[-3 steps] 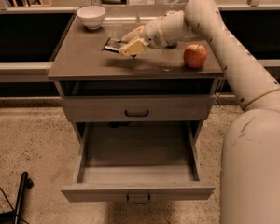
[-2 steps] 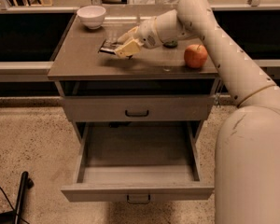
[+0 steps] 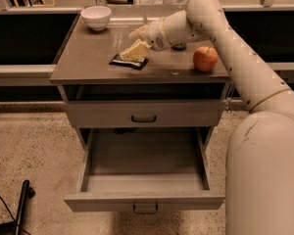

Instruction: Pick rxbar chocolate from middle drawer and place on counter

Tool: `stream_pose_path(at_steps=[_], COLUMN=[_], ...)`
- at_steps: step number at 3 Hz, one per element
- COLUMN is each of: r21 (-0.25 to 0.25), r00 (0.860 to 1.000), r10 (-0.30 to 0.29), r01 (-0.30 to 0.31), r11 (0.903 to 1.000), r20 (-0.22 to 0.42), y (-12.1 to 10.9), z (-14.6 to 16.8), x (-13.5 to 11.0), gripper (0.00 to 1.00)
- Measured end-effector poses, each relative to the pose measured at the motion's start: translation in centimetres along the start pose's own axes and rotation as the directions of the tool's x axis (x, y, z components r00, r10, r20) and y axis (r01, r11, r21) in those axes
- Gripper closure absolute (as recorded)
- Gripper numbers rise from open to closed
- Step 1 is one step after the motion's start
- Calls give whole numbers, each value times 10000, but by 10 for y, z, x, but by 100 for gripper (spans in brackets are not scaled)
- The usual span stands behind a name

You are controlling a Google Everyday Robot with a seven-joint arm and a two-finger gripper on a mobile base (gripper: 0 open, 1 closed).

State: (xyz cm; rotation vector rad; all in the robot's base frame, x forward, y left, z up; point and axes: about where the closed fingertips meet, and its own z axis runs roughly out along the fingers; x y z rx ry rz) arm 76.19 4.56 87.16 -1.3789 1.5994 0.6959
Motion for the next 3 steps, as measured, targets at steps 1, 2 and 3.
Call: stream_pose_path(at_steps=[1,2,3], r21=[-236,-389,-411], r00=[9985,9784,9496], r10=[-124,-1108,-1964], r01=[112,1055,1922], r11=[9997,9937,9805], r20=[-536,-1748,-2443], y=[-2,-4,-2], z=[-8,-47,-72], x=[2,-8,-22], gripper=[0,0,0])
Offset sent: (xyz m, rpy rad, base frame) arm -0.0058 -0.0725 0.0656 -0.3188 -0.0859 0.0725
